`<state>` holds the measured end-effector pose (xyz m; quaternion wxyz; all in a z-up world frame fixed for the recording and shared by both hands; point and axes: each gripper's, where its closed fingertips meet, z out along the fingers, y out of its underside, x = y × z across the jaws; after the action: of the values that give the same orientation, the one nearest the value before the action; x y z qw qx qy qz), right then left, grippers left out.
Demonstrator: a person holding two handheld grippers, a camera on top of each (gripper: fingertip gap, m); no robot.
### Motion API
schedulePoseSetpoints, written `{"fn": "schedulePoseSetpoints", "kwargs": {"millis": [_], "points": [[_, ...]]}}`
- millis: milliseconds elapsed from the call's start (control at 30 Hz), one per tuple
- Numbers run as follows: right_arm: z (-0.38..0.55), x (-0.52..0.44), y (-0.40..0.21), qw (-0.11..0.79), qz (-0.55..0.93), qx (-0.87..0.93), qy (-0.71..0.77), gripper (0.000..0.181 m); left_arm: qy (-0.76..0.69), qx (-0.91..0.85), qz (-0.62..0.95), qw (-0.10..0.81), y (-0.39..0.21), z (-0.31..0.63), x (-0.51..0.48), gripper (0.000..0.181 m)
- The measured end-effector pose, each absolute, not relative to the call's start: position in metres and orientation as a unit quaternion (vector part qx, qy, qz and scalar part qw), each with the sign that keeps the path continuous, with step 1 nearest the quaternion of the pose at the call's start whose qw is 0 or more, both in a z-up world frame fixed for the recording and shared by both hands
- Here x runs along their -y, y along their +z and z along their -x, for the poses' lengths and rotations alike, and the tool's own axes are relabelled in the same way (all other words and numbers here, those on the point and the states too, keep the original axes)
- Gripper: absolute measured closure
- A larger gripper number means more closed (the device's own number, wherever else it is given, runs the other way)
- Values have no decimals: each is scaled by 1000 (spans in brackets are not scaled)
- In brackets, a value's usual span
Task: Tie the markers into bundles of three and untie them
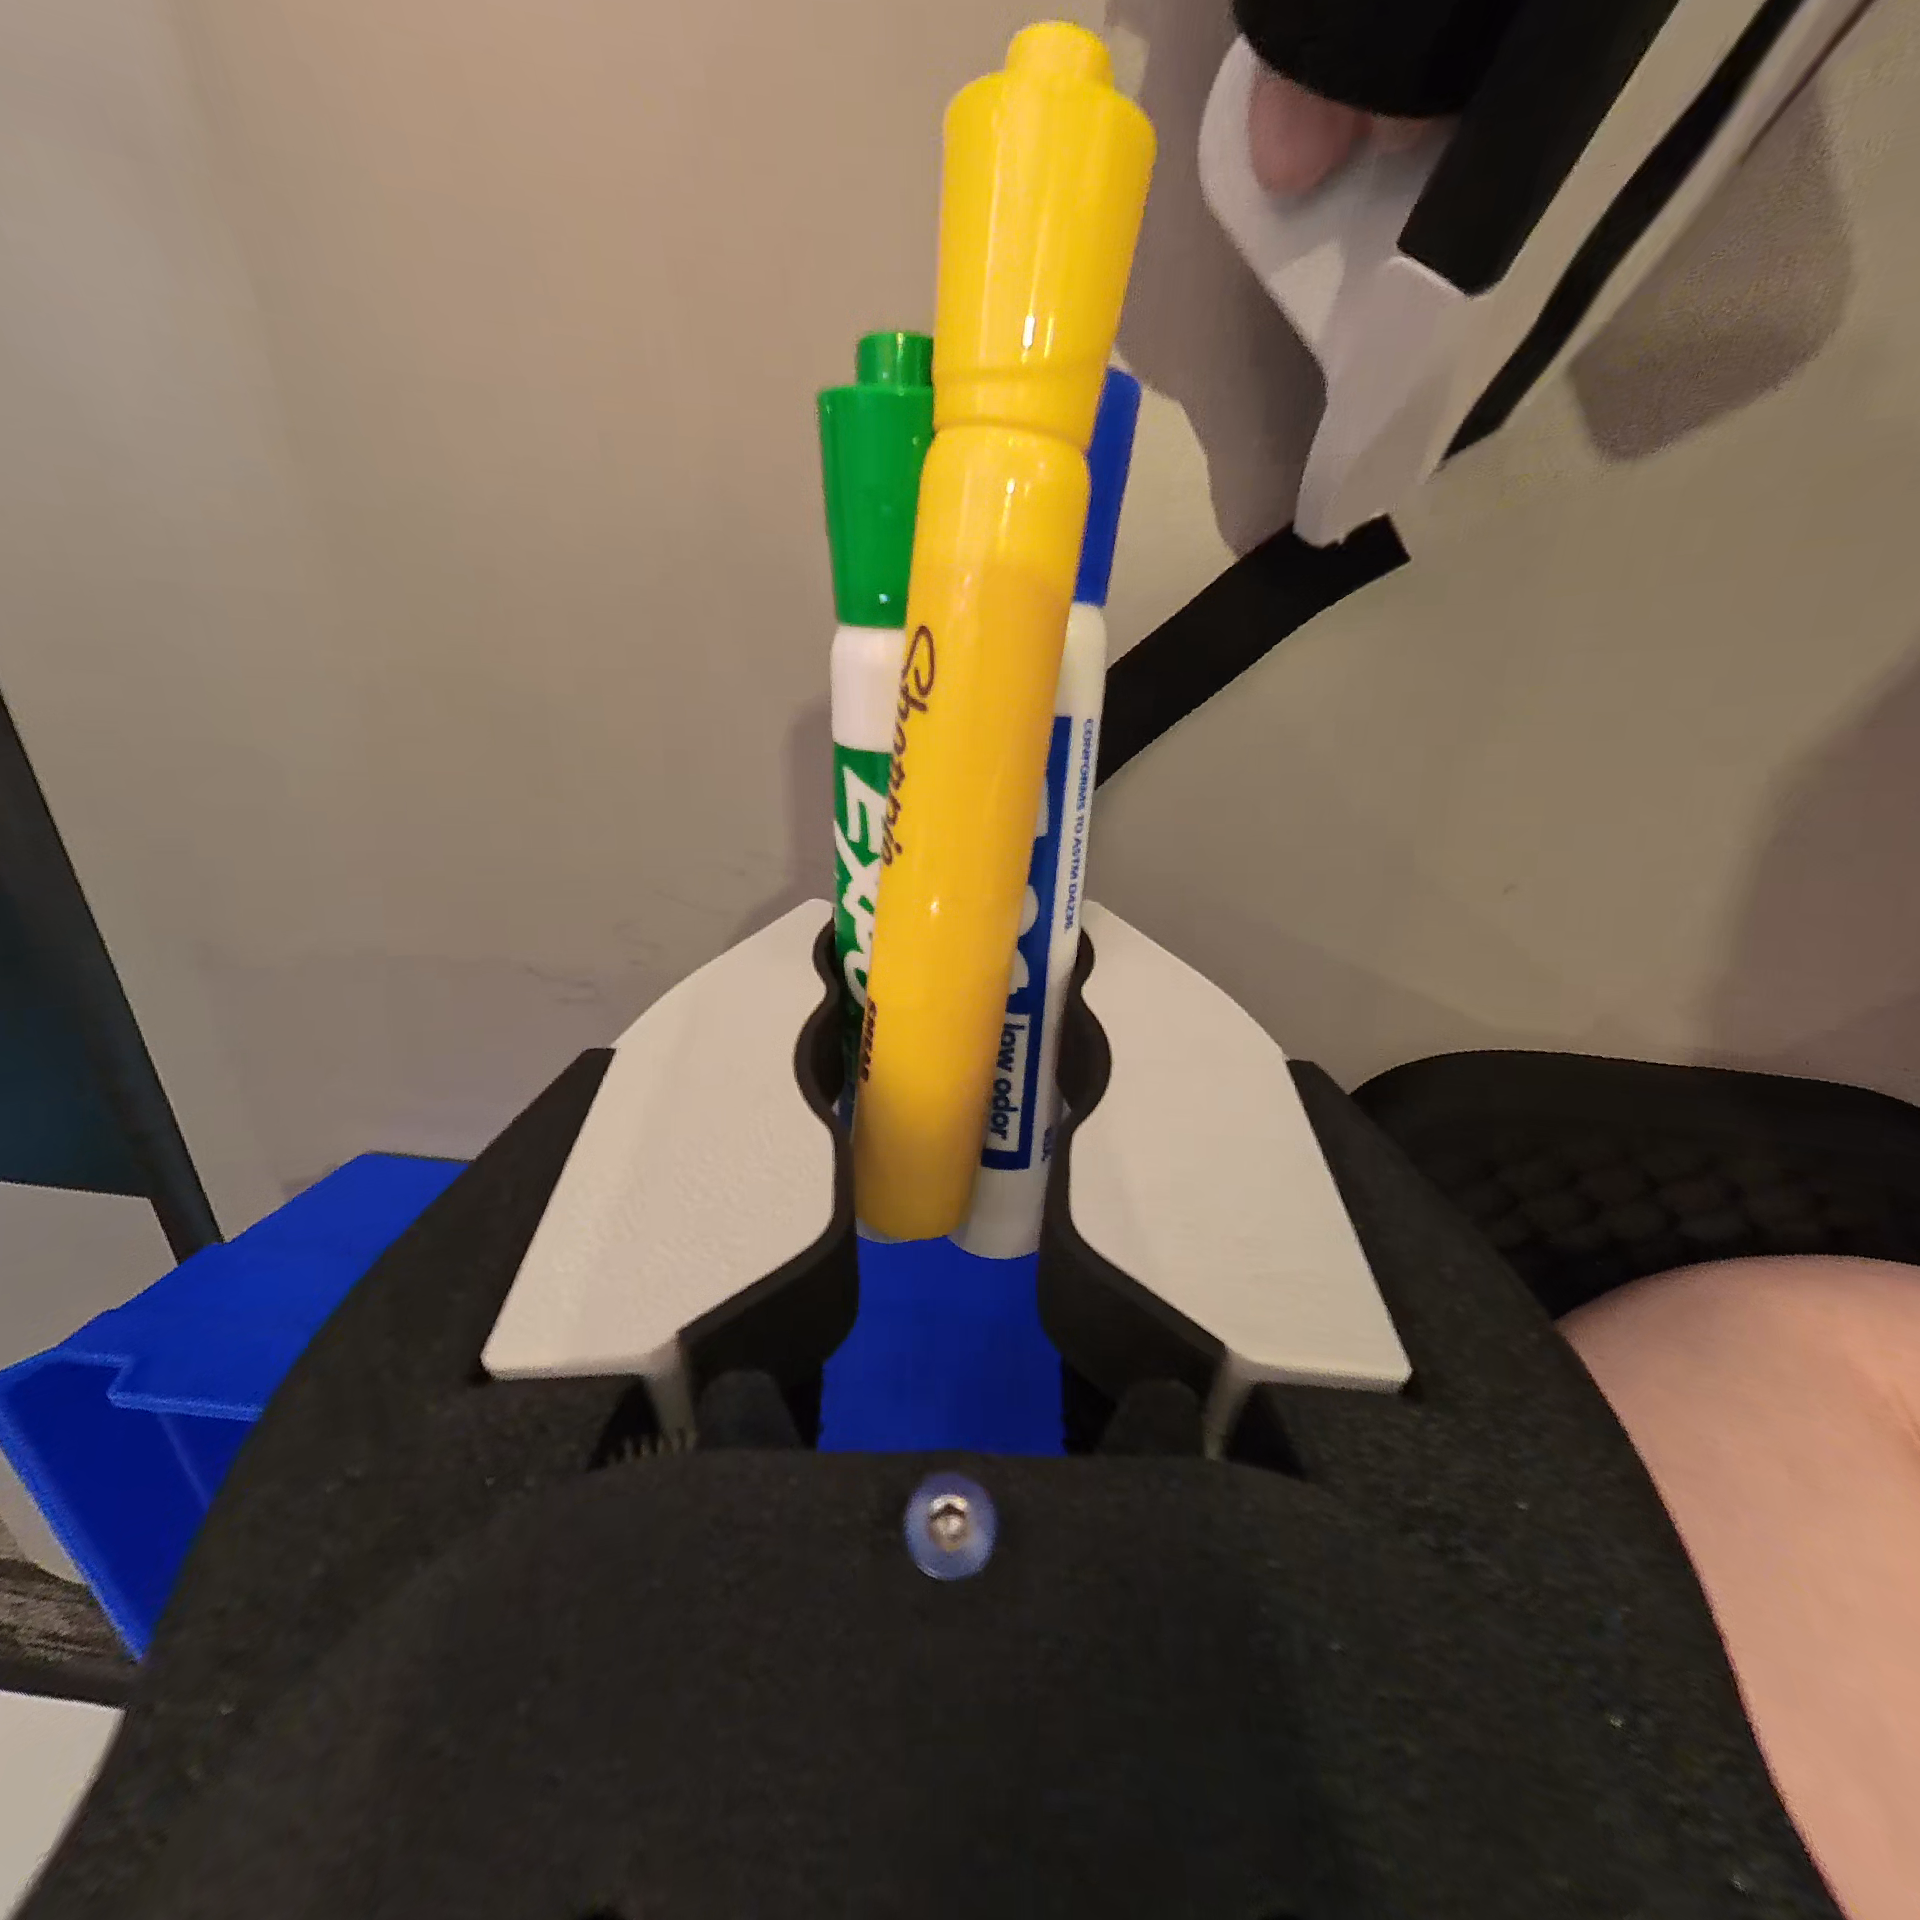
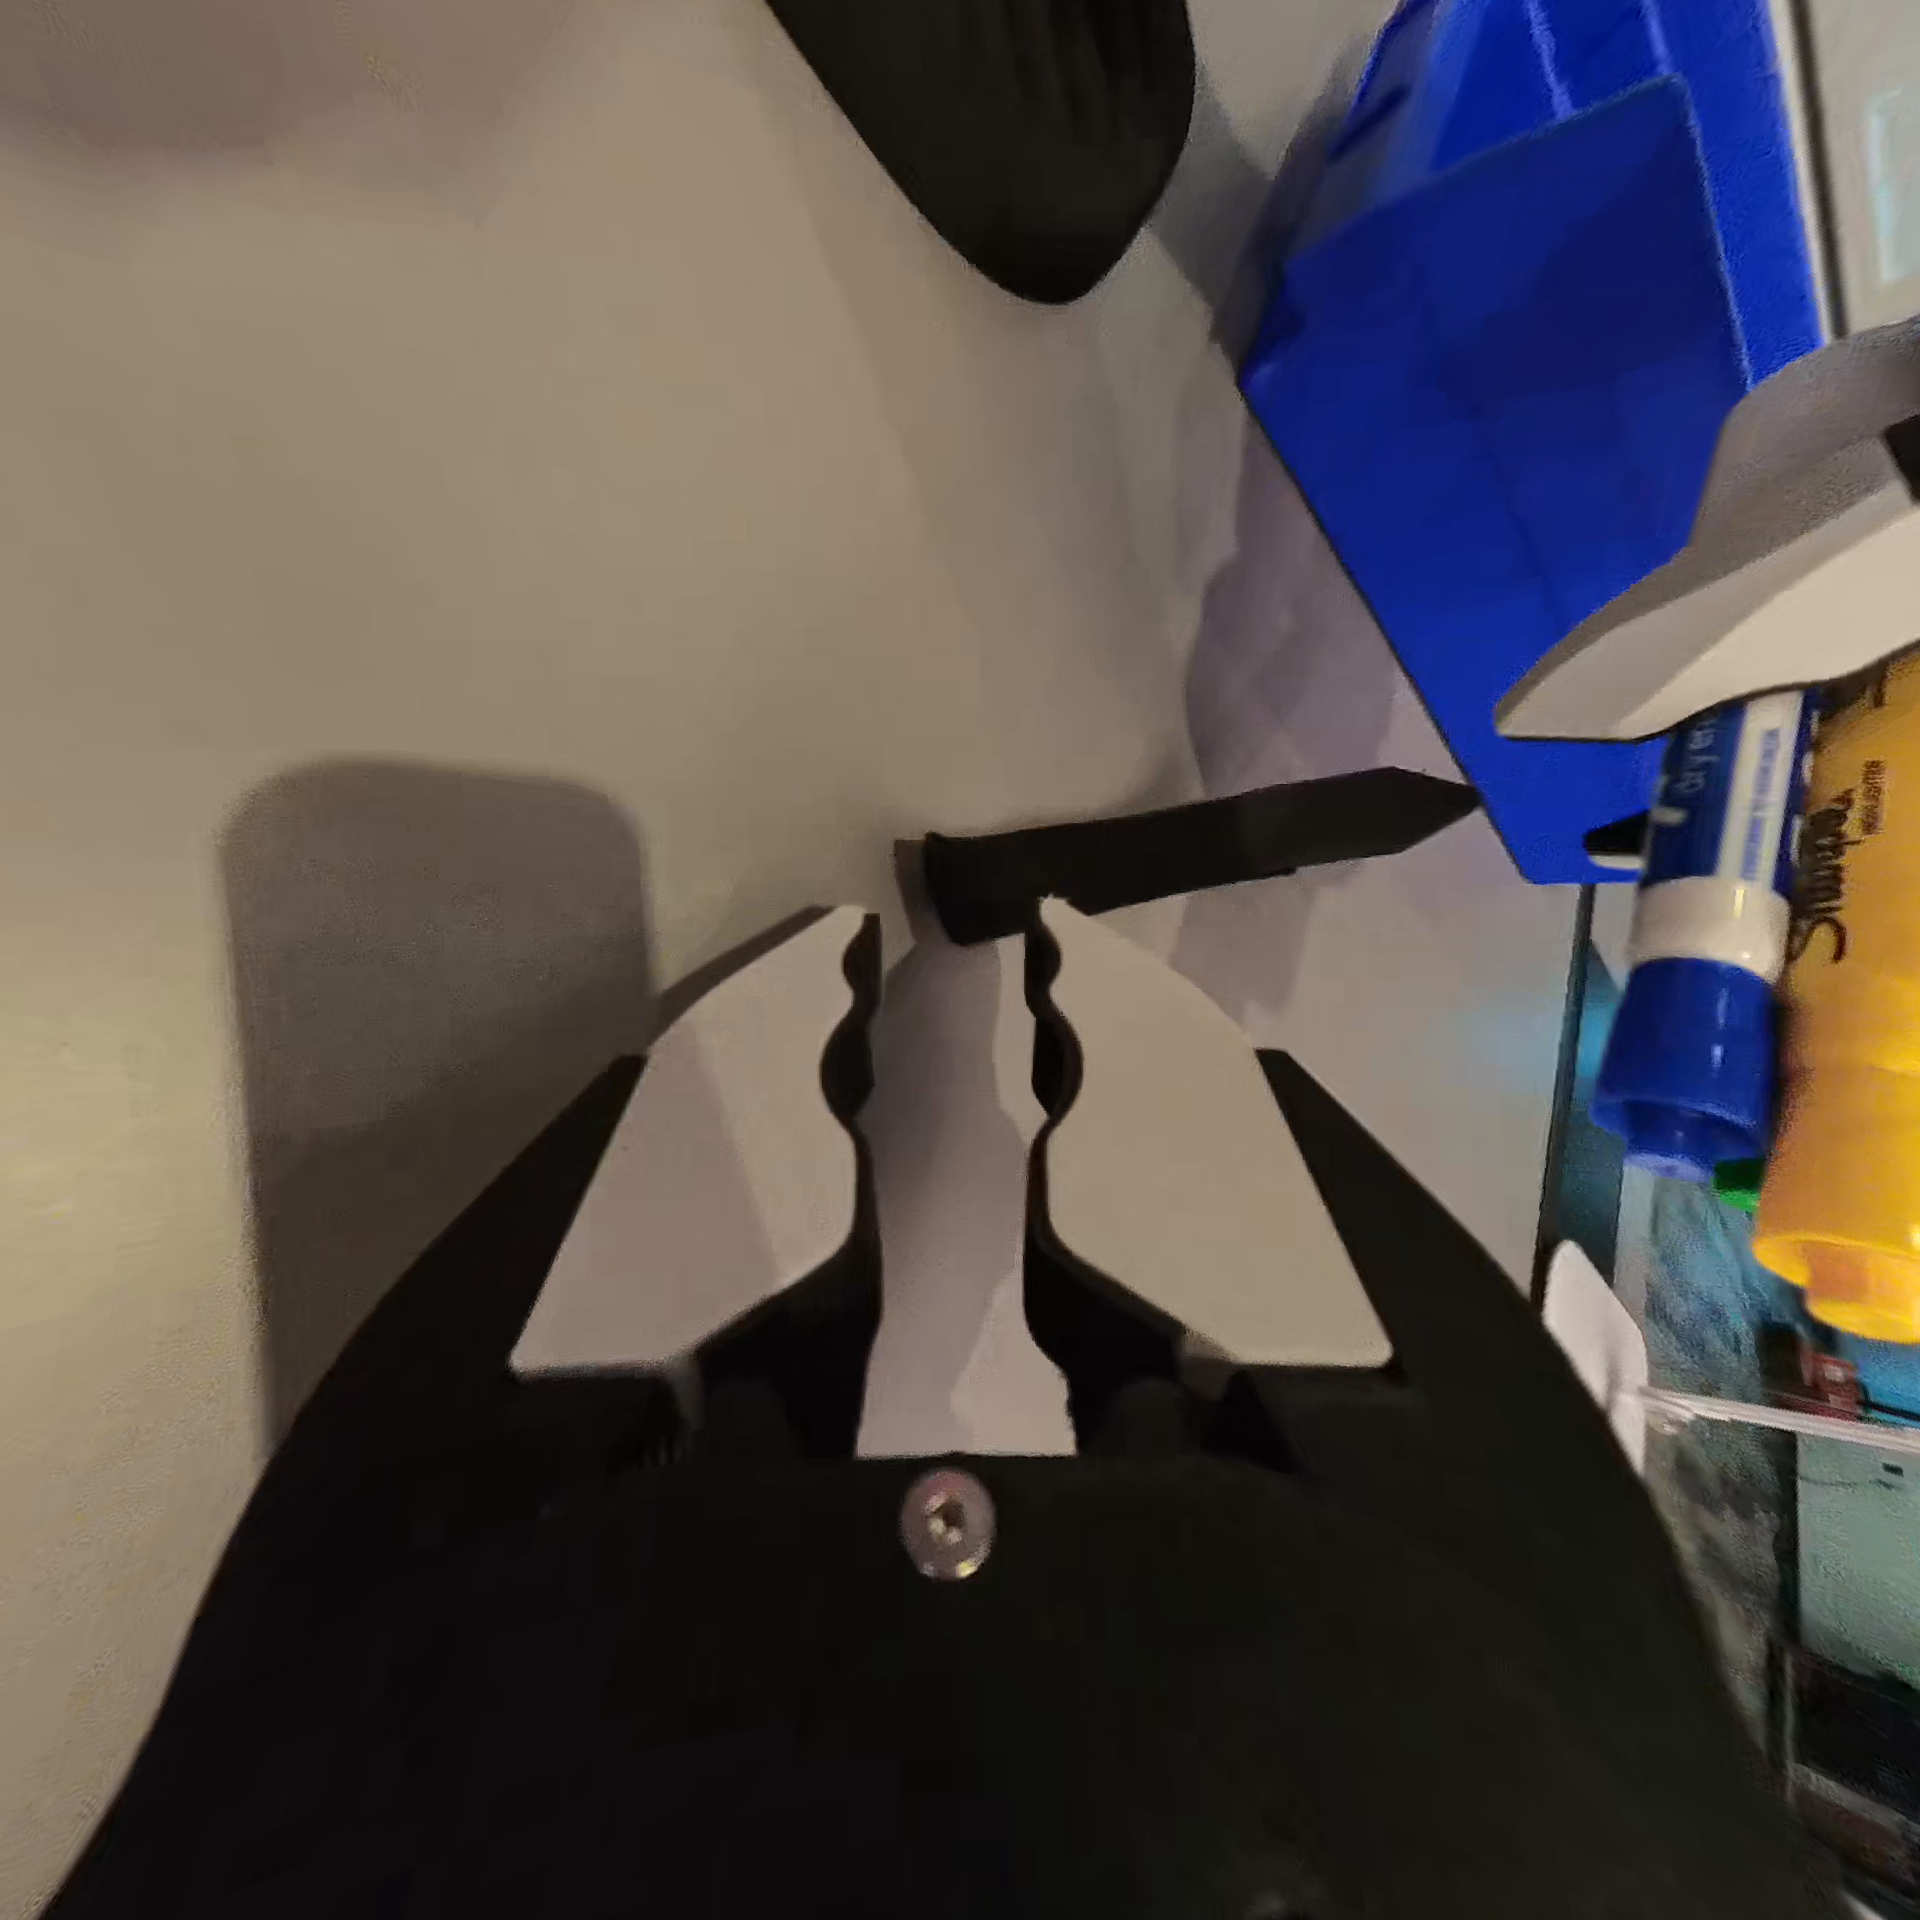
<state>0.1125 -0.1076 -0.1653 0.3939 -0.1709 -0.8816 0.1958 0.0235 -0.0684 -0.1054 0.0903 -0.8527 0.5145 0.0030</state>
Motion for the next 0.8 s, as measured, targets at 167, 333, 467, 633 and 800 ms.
{"fn": "schedulePoseSetpoints", "kwargs": {"millis": [167,333,467,633,800], "points": [[-101,105,-170,405,173,877,189,175,4,-514,853,90,-106,-24,67,143],[-104,123,-157,330,243,865,289,178,4,-515,853,86,-109,-24,66,143],[-112,132,-85,255,319,760,505,178,-1,-528,846,79,-113,-30,67,143],[-111,91,-31,187,424,622,632,178,-17,-552,830,84,-113,-45,70,143],[-101,58,-29,80,531,526,660,178,-14,-572,817,72,-117,-56,75,143]]}}
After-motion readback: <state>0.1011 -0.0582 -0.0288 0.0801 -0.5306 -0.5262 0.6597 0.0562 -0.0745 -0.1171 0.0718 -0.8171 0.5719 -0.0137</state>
